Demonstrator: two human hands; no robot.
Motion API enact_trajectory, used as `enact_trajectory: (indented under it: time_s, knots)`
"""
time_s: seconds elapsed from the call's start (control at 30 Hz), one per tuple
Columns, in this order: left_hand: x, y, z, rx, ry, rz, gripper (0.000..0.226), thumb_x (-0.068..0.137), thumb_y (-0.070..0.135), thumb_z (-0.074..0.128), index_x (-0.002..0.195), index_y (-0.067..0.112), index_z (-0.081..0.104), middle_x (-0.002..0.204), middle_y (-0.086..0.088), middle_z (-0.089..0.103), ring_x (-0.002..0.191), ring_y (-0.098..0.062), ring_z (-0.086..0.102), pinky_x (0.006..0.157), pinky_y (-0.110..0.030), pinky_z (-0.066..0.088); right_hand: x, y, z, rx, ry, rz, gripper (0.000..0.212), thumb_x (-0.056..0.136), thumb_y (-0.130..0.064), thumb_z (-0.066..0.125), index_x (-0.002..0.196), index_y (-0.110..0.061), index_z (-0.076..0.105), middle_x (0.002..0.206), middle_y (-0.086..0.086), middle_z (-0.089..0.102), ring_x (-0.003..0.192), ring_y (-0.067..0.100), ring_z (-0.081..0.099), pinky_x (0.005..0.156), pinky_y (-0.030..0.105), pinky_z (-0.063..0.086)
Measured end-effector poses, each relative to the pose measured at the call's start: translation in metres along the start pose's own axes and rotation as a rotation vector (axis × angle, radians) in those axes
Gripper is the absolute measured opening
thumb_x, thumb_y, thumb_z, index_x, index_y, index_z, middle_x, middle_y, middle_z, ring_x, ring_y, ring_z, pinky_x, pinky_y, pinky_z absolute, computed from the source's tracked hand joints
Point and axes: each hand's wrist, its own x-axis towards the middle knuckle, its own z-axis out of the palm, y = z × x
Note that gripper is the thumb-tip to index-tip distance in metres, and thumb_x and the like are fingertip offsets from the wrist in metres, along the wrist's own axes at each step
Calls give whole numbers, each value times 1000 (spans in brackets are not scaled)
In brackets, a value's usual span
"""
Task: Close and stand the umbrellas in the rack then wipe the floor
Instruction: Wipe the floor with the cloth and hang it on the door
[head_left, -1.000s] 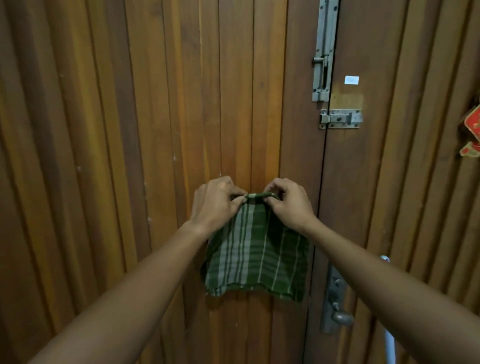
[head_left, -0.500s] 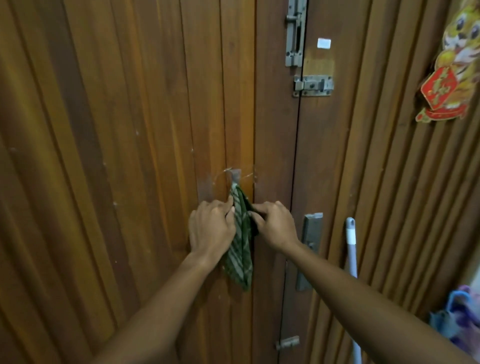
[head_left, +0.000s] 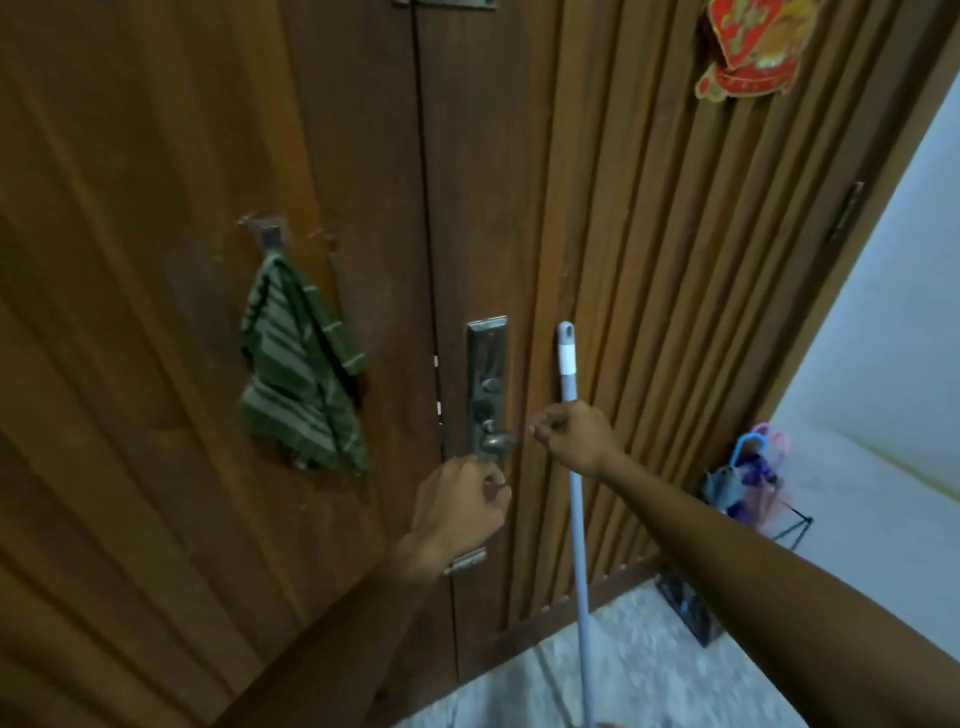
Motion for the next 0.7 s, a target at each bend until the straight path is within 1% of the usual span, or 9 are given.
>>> enact_trajectory:
  time_s: [0.13, 0.23, 0.33, 0.4, 0.47, 0.53, 0.57, 0.63, 0.7]
  knots:
    - [47, 37, 49, -326, -69, -93, 23, 86, 27, 71, 108, 22, 74, 95, 2, 74, 100, -15, 70, 81, -19, 49, 20, 46, -27, 73, -11, 85, 24, 87, -25, 65, 65, -35, 69, 79, -8, 74, 92, 12, 70, 86, 27, 51]
    - [79, 55, 86, -478, -140, -206, 44, 90, 24, 71, 132, 16, 62, 124, -7, 67, 112, -18, 64, 85, -21, 46, 46, 79, -36, 120, -24, 87, 19, 86, -29, 66, 69, -35, 71, 81, -11, 75, 91, 9, 70, 85, 27, 53]
    - [106, 63, 120, -600, -128, -305, 54, 92, 17, 70, 141, 9, 50, 132, -12, 60, 109, -23, 63, 78, -20, 47, 71, 104, -38, 212, -80, 66, 4, 90, -28, 69, 90, -30, 73, 88, -10, 69, 90, 7, 63, 82, 23, 46]
    - [119, 64, 137, -640, -124, -341, 45, 94, 14, 67, 136, 8, 52, 124, -12, 63, 95, -23, 65, 67, -19, 49, 87, 115, -29, 289, -163, 76, 22, 93, -27, 69, 113, -19, 70, 91, -3, 65, 89, 9, 58, 80, 21, 41]
    - [126, 66, 152, -627, -130, -351, 25, 97, 11, 63, 121, 11, 58, 108, -9, 66, 86, -25, 63, 60, -20, 45, 98, 123, -16, 326, -220, 47, 30, 93, -25, 70, 120, -13, 69, 90, -1, 64, 88, 12, 58, 81, 27, 46]
    - [127, 67, 167, -696, -100, -434, 14, 97, 7, 62, 100, 21, 61, 92, -4, 66, 86, -33, 63, 60, -25, 43, 101, 130, -5, 365, -283, -18, 24, 92, -20, 69, 113, -7, 71, 85, 0, 63, 83, 16, 59, 81, 33, 51]
    - [125, 68, 174, -731, -67, -483, 16, 96, 7, 63, 94, 23, 62, 85, -3, 66, 82, -32, 62, 60, -27, 43, 98, 133, -3, 391, -303, -57, 21, 93, -16, 68, 108, -2, 72, 83, 3, 62, 79, 16, 59, 75, 30, 51]
    - [116, 75, 181, -737, 20, -546, 8, 94, 10, 67, 91, 17, 68, 80, 1, 67, 72, -19, 63, 65, -28, 47, 85, 139, -6, 379, -279, -178, 24, 92, -20, 65, 96, 3, 70, 79, 5, 60, 68, 6, 57, 61, 19, 46]
    - [105, 85, 186, -753, 70, -548, 8, 91, 7, 71, 98, 4, 73, 82, -3, 69, 70, -2, 65, 69, -21, 50, 67, 150, -15, 400, -206, -265, 32, 89, -25, 59, 89, 6, 70, 74, -1, 61, 65, -1, 57, 60, 23, 49]
